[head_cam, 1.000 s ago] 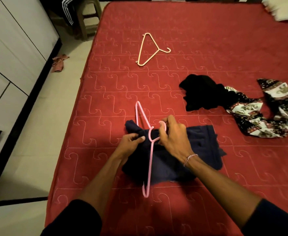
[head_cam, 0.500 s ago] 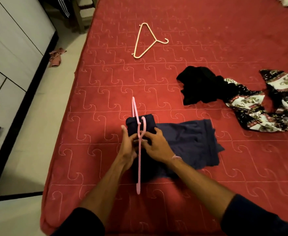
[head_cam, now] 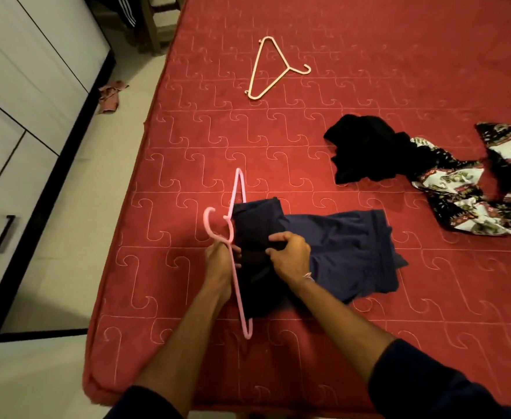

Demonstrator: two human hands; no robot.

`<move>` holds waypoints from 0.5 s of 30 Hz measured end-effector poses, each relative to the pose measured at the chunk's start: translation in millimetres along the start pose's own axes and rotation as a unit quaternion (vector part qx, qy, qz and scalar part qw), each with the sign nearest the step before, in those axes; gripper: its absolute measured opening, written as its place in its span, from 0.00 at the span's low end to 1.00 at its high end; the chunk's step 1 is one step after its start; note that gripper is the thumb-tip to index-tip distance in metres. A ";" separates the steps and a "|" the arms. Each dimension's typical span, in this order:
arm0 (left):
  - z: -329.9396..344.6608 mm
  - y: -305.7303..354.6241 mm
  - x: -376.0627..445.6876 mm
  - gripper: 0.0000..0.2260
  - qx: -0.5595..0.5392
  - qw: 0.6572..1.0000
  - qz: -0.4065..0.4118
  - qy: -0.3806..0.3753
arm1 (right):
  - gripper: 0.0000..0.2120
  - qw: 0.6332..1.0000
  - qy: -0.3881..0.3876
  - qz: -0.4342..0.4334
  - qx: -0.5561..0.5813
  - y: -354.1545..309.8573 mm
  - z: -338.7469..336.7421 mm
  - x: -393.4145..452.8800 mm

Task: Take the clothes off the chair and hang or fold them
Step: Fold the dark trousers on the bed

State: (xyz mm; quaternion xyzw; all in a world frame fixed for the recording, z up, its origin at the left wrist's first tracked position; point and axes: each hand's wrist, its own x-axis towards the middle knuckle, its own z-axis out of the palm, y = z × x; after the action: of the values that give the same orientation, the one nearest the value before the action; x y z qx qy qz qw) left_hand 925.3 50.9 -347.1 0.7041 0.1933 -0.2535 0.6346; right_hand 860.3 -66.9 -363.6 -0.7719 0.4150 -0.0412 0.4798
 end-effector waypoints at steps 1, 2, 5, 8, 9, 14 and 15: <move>-1.1 2.7 -1.8 0.19 -0.022 0.999 -0.024 0.005 | 0.16 0.998 0.003 0.005 0.059 4.8 -4.4 -1.3; -1.6 5.1 -4.0 0.19 -0.048 0.998 -0.044 0.012 | 0.19 0.991 -0.014 0.016 0.135 8.8 -8.5 -3.0; -2.4 4.9 -11.3 0.20 -0.110 0.992 -0.047 0.035 | 0.26 0.936 -0.067 0.070 0.337 17.7 -14.1 -8.4; -3.4 -1.6 -15.9 0.19 -0.143 0.987 0.014 0.066 | 0.25 0.924 -0.043 0.144 0.352 20.8 -15.0 -6.3; -3.9 -3.2 -19.1 0.18 -0.152 0.986 0.021 0.065 | 0.21 0.925 -0.038 0.171 0.337 21.6 -13.4 -1.8; -2.6 -9.9 -15.3 0.13 0.002 0.995 0.085 0.044 | 0.23 0.974 -0.084 0.173 0.119 11.8 -6.3 11.1; -1.4 -9.4 -13.5 0.14 0.034 0.994 0.088 0.049 | 0.23 0.987 -0.078 0.131 0.044 10.9 -5.9 10.8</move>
State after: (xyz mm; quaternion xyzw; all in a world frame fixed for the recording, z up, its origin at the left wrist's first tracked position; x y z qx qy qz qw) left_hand 909.1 54.1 -346.4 0.7507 0.1528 -0.1688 0.6202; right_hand 858.0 -80.6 -372.5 -0.6901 0.4715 0.0638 0.5453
